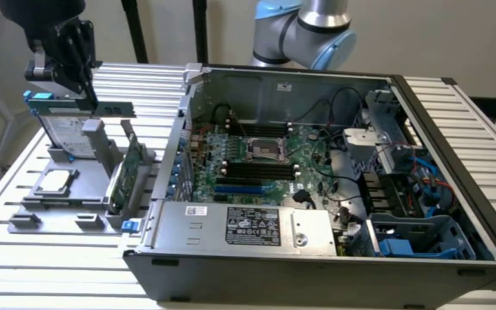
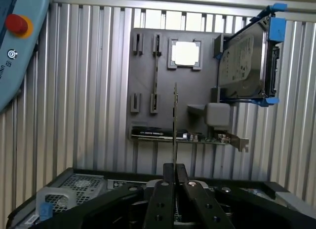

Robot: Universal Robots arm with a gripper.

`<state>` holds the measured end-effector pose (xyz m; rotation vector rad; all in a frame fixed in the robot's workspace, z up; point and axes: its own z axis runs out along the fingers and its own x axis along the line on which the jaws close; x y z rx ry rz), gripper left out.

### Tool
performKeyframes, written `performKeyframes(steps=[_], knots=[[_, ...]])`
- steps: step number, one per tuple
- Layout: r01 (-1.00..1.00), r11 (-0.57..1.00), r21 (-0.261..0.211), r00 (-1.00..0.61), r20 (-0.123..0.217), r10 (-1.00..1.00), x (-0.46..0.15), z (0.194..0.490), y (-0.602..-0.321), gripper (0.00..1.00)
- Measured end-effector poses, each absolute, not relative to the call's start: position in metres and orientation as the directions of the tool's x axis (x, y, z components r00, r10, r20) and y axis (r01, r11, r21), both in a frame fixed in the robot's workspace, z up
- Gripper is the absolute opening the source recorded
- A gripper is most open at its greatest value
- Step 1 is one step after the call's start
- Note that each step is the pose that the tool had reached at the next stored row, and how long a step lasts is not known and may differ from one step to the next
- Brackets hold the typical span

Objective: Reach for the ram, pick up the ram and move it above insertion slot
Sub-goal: 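Pick up the ram and move it above insertion slot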

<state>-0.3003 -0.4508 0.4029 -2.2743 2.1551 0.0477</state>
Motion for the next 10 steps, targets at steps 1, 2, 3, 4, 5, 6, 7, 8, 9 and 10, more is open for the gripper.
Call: performKeyframes(steps=[1, 2, 3, 4, 5, 6, 7, 8, 9, 10], knots=[[-0.998, -0.054, 0.015, 0.054, -0.028, -0.998, -0.297, 0.403, -0.45, 0.13], [-0.998, -0.054, 0.015, 0.054, -0.028, -0.998, -0.294, 0.403, -0.449, 0.13], [-0.998, -0.054, 0.015, 0.054, -0.028, -0.998, -0.29, 0.404, -0.449, 0.13], [-0.998, -0.054, 0.015, 0.054, -0.028, -0.998, -0.287, 0.404, -0.448, 0.13], [-0.998, -0.054, 0.015, 0.054, -0.028, -0.998, -0.283, 0.404, -0.447, 0.13], [-0.998, -0.054, 0.015, 0.054, -0.029, -0.998, -0.279, 0.404, -0.447, 0.13], [-0.998, -0.054, 0.015, 0.054, -0.029, -0.998, -0.276, 0.404, -0.446, 0.13], [-0.998, -0.054, 0.015, 0.054, -0.029, -0.998, -0.272, 0.404, -0.445, 0.13], [-0.998, -0.054, 0.015, 0.054, -0.029, -0.998, -0.269, 0.404, -0.444, 0.13], [-0.998, -0.054, 0.015, 0.054, -0.029, -0.998, -0.265, 0.404, -0.444, 0.13]])
